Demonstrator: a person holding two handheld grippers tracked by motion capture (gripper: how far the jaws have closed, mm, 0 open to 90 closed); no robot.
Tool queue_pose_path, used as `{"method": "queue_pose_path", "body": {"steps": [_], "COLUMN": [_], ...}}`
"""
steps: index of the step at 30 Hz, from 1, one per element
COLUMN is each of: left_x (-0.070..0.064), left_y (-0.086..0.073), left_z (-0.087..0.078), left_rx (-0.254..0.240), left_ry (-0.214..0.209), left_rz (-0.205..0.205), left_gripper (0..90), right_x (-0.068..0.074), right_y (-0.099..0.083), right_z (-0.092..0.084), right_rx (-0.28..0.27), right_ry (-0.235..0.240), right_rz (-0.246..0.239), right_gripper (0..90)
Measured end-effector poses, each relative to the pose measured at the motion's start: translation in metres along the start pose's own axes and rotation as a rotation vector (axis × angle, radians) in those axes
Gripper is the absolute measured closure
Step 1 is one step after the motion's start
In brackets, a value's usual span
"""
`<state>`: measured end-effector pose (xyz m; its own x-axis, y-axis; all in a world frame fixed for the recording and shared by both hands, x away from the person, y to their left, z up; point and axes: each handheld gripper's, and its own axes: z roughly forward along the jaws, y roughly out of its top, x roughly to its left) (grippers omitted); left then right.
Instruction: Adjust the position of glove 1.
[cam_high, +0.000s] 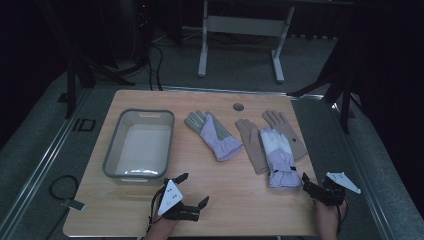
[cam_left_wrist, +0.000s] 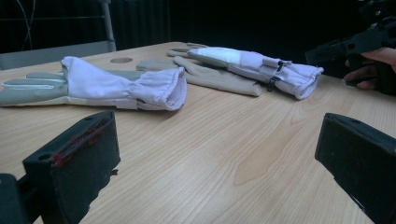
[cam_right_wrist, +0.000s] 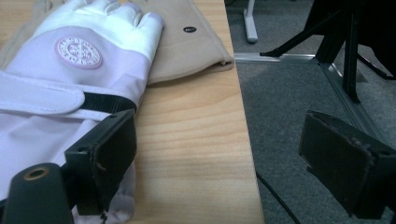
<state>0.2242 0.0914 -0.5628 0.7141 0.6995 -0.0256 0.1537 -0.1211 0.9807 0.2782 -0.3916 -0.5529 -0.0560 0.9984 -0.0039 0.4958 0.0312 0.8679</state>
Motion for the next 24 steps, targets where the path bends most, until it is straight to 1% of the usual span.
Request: {"method": "queue_pose_path", "body": {"steps": [1,2,4,7,8,9,11,12,13,14,15,16,17,19,20,21,22,23,24], "left_x": [0.0,0.0,-0.001,0.0,0.0,0.0,0.001,0.001,0.001,0.001,0.001,0.001,0.001,0.001,0.001,0.001,0.0,0.001,0.001], "left_y": [0.0,0.0,0.0,0.0,0.0,0.0,0.0,0.0,0.0,0.0,0.0,0.0,0.0,0.0,0.0,0.0,0.0,0.0,0.0], "left_z": [0.0,0.0,0.0,0.0,0.0,0.0,0.0,0.0,0.0,0.0,0.0,0.0,0.0,0.0,0.0,0.0,0.0,0.0,0.0], "left_rx": [0.0,0.002,0.006,0.005,0.003,0.001,0.002,0.002,0.003,0.003,0.005,0.004,0.004,0.003,0.003,0.003,0.002,0.002,0.002], "left_ry": [0.0,0.001,0.0,-0.003,-0.003,-0.003,-0.003,-0.003,-0.004,-0.005,-0.005,-0.005,-0.006,-0.007,-0.008,-0.008,-0.009,-0.009,-0.01], "left_rz": [0.0,0.002,0.01,0.005,0.002,-0.002,-0.002,-0.002,-0.002,-0.003,-0.003,-0.004,-0.005,-0.003,-0.002,-0.002,-0.001,0.0,0.0], "left_gripper": [0.0,0.0,0.0,0.0,0.0,0.0,0.0,0.0,0.0,0.0,0.0,0.0,0.0,0.0,0.0,0.0,0.0,0.0,0.0], "right_x": [0.0,0.0,0.0,-0.001,0.0,0.001,0.006,0.007,0.007,0.007,0.008,0.009,0.01,0.011,0.011,0.011,0.011,0.011,0.012], "right_y": [0.0,0.0,0.0,0.001,0.001,0.003,0.008,0.01,0.014,0.016,0.018,0.019,0.021,0.026,0.03,0.03,0.033,0.042,0.046], "right_z": [0.0,0.0,-0.003,-0.003,-0.004,-0.004,-0.005,-0.005,-0.004,-0.004,-0.003,-0.002,-0.003,-0.005,-0.006,-0.006,-0.007,-0.009,-0.01], "right_rx": [0.0,0.012,0.025,0.031,0.022,0.019,0.035,0.052,0.078,0.093,0.096,0.096,0.082,0.07,0.065,0.065,0.059,0.037,0.034], "right_ry": [0.0,0.0,0.006,0.024,0.055,0.068,0.078,0.113,0.167,0.199,0.207,0.203,0.192,0.195,0.189,0.189,0.205,0.241,0.248], "right_rz": [0.0,-0.003,0.005,0.013,0.015,0.007,-0.015,-0.009,-0.005,0.004,0.001,-0.006,-0.012,-0.008,0.003,0.003,0.006,0.008,0.0], "right_gripper": [11.1,11.1,11.1,10.8,10.6,10.7,11.0,13.4,13.0,13.8,14.0,14.0,13.5,11.5,11.5,11.5,10.9,10.7,10.7]}}
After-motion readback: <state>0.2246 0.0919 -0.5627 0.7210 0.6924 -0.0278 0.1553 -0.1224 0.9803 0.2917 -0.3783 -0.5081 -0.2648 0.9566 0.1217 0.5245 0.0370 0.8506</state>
